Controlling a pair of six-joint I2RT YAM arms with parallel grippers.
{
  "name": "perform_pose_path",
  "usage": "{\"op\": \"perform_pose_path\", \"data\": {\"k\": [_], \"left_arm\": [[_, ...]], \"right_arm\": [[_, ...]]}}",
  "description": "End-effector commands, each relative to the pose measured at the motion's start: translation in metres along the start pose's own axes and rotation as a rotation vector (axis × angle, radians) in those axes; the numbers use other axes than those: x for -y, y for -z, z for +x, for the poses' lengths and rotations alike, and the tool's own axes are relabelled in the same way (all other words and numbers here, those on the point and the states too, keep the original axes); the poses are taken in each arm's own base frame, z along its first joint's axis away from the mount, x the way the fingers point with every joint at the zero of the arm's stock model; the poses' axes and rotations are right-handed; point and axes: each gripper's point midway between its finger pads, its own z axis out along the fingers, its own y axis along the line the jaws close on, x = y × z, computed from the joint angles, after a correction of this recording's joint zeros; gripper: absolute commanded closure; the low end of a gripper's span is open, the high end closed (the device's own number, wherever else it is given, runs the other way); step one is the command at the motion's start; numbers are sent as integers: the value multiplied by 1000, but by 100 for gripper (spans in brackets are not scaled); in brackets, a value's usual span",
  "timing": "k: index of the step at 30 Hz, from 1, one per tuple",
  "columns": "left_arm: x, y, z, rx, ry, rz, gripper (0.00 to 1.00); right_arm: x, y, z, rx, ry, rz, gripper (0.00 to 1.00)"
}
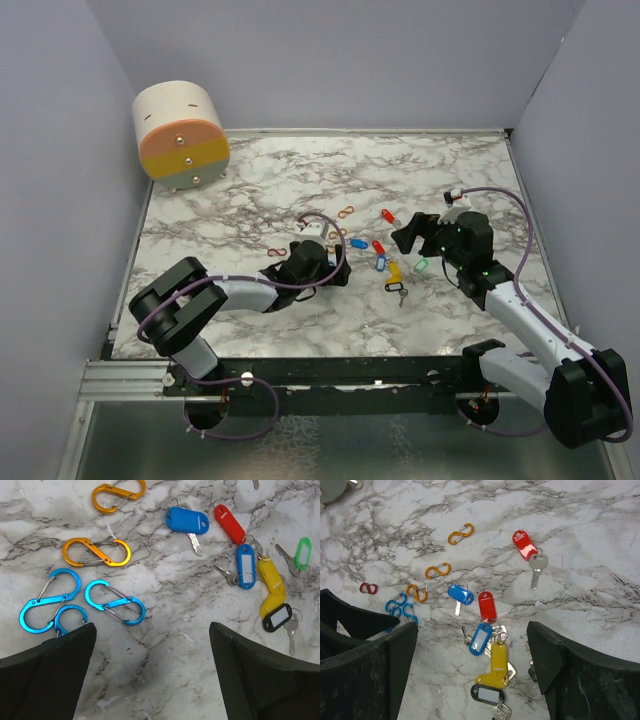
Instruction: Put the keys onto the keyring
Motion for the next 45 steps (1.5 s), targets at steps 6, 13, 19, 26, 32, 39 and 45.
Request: {"op": "perform_pose_path", "data": {"k": [6,13,19,26,32,39,45], "left_arm": [[-24,-16,-8,-20,-23,-28,1],[-19,-35,-10,-36,-18,1,1],[-11,-47,-8,-52,-6,37,1],[-14,-58,-11,-50,-3,27,1],[-21,-68,-26,-32,9,22,1],[-20,-79,-41,-13,5,37,1],[-31,-87,-54,4,22,23,1]], "right_arm": [[-4,0,-6,22,16,-17,8],[-4,-2,-4,17,15,-16,8],[-3,-2,-4,15,14,-13,8],[-3,-3,-3,13,15,-15,8],[-2,-3,-3,14,15,-12,8],[-2,-3,-2,10,15,-11,8],[-2,-4,-2,10,15,-10,8]]}}
